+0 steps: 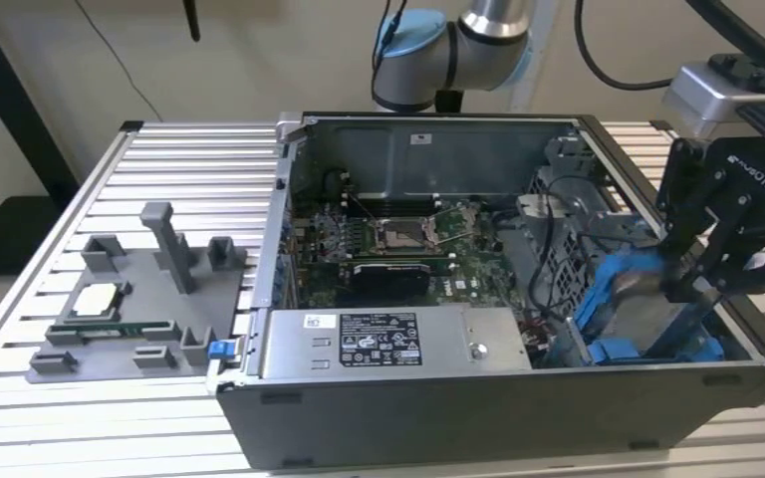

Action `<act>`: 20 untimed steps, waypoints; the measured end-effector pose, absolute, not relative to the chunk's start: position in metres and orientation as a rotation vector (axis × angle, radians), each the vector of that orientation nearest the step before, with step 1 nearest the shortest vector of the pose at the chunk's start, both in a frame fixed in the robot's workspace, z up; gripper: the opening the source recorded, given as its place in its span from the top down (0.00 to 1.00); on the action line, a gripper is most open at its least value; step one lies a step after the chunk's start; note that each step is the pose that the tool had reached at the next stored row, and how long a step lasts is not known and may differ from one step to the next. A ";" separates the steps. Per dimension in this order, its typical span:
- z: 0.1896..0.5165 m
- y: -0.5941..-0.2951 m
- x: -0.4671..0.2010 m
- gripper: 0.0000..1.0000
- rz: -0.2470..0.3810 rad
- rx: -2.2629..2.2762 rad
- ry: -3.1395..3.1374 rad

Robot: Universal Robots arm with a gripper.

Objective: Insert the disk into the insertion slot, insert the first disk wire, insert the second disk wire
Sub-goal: 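Insert the disk into the insertion slot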

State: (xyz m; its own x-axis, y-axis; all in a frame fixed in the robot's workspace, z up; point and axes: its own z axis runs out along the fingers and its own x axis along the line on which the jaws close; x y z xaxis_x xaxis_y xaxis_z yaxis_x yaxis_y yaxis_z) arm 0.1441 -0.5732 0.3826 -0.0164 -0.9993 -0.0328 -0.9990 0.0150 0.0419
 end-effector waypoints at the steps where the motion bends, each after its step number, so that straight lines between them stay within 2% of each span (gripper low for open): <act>1: 0.383 -0.573 0.144 0.00 -0.083 2.199 -2.234; 8: 0.395 -0.572 0.143 0.00 -0.085 2.199 -2.235; 13: 0.395 -0.558 0.138 0.00 -0.078 2.203 -2.238; 20: 0.391 -0.543 0.129 0.00 -0.040 2.223 -2.256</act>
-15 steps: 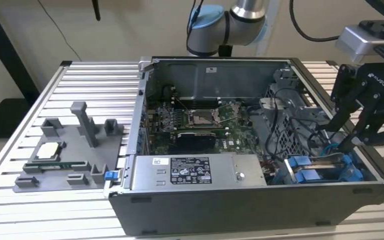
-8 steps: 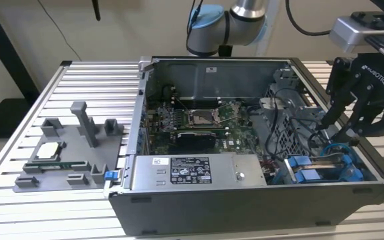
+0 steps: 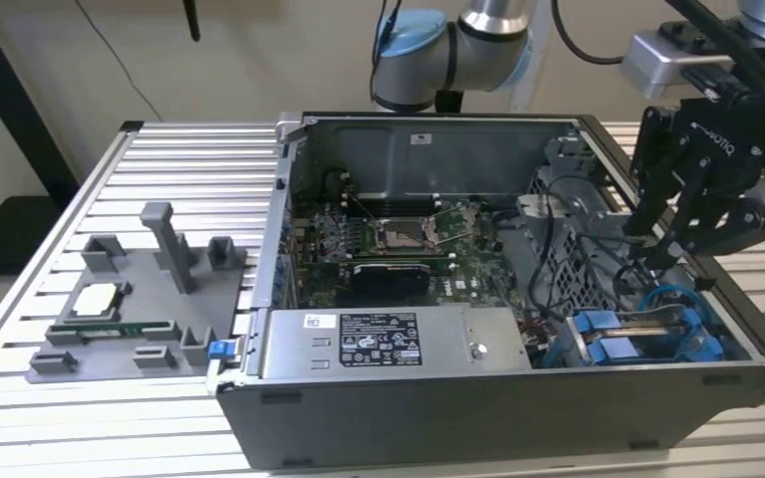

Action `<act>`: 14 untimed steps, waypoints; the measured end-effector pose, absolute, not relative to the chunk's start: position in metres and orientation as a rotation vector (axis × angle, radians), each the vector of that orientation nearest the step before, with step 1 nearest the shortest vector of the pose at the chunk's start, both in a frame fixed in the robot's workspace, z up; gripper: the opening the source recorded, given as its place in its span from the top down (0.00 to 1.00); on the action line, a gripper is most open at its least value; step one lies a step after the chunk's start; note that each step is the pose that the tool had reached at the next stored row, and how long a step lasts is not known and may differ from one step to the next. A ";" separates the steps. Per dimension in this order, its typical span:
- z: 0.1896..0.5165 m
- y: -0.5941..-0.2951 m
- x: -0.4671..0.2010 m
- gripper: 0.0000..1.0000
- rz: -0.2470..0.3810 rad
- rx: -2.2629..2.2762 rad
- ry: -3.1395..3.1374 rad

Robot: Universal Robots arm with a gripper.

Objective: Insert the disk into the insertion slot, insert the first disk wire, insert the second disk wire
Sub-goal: 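Insert the disk into the insertion slot, then insert the first disk wire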

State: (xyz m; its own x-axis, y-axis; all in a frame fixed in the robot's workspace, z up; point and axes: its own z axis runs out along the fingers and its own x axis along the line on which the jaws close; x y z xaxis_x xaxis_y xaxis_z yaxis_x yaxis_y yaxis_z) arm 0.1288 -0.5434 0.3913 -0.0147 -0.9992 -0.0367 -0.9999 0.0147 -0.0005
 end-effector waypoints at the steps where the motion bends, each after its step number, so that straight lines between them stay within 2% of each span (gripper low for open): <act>1: 0.391 -0.543 0.129 0.00 0.030 -2.184 2.212; 5: 0.389 -0.542 0.126 0.00 -0.011 -2.177 2.179; 14: 0.384 -0.542 0.116 0.00 -0.013 -2.160 2.154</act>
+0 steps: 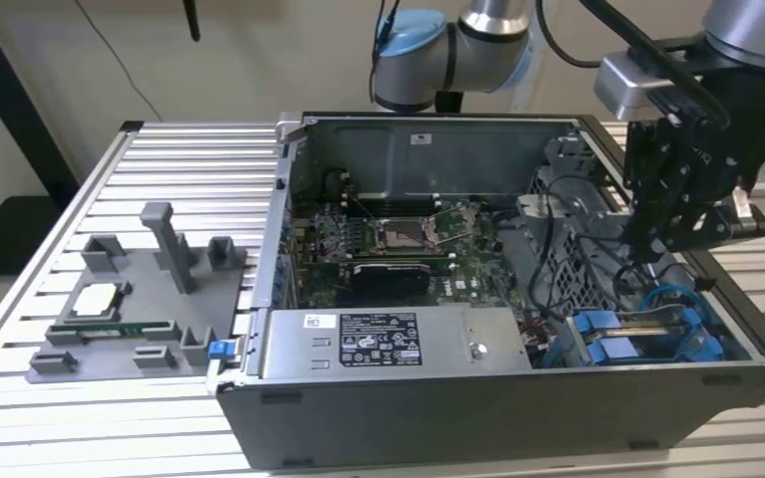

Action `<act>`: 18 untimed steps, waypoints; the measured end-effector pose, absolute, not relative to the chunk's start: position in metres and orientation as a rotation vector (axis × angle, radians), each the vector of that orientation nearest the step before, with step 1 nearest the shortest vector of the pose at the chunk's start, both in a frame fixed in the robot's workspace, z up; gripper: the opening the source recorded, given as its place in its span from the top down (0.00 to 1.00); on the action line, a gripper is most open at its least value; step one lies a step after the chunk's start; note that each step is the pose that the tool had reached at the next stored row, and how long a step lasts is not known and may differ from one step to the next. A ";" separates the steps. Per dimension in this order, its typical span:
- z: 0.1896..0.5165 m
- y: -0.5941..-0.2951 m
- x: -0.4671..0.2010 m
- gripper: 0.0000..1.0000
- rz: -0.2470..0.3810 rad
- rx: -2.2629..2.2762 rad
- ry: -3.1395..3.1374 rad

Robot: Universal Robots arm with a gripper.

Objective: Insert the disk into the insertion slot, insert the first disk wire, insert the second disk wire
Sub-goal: 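Insert the first disk wire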

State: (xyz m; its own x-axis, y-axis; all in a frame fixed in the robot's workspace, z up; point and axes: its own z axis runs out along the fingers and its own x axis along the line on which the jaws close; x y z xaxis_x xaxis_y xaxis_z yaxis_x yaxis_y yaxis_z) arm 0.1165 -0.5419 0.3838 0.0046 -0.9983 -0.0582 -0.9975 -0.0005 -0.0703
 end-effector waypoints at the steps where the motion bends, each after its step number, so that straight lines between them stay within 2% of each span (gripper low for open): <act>1: 0.384 -0.542 0.117 0.00 -0.013 -2.163 2.150; 10: 0.387 -0.542 0.120 0.00 0.044 -2.182 2.076; 18: 0.386 -0.545 0.120 0.00 0.052 -2.228 2.018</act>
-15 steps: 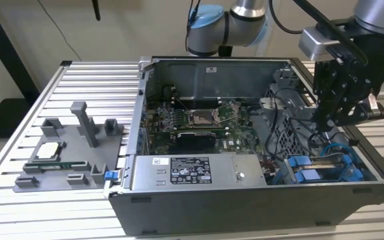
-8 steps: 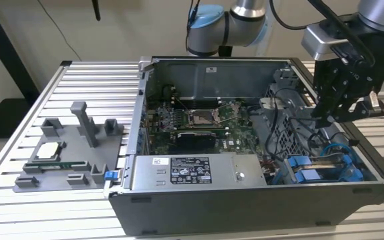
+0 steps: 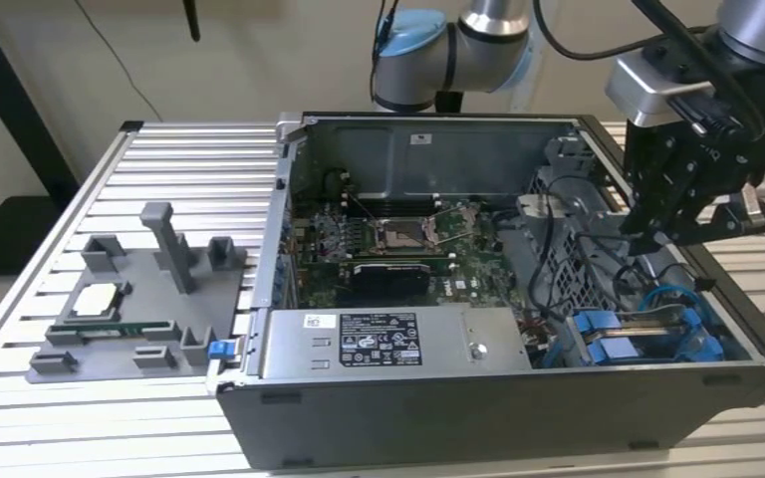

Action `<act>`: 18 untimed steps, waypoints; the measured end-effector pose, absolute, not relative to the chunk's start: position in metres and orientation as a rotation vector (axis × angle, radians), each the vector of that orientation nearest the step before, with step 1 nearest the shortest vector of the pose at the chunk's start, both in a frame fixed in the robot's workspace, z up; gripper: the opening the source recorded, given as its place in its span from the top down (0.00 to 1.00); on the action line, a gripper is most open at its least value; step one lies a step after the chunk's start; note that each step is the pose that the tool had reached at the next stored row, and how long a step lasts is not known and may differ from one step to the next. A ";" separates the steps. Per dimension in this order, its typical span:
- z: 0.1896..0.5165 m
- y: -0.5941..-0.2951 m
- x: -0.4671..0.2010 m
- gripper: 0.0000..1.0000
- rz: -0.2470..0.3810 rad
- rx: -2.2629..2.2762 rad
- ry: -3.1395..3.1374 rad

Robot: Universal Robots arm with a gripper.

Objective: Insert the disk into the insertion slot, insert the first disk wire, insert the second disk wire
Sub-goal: 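Insert the first disk wire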

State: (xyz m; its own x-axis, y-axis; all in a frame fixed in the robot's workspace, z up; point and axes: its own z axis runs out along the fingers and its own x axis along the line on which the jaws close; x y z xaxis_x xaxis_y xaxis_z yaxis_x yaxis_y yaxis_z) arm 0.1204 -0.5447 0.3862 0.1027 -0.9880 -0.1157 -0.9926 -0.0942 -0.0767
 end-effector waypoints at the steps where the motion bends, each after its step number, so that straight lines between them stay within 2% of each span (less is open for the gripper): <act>1: 0.386 -0.545 0.121 0.00 0.052 -2.234 2.012; 11: 0.385 -0.551 0.121 0.00 0.056 -2.271 1.971; 12: 0.385 -0.551 0.121 1.00 0.056 -2.272 1.970; 18: 0.383 -0.564 0.122 1.00 0.056 -2.273 1.968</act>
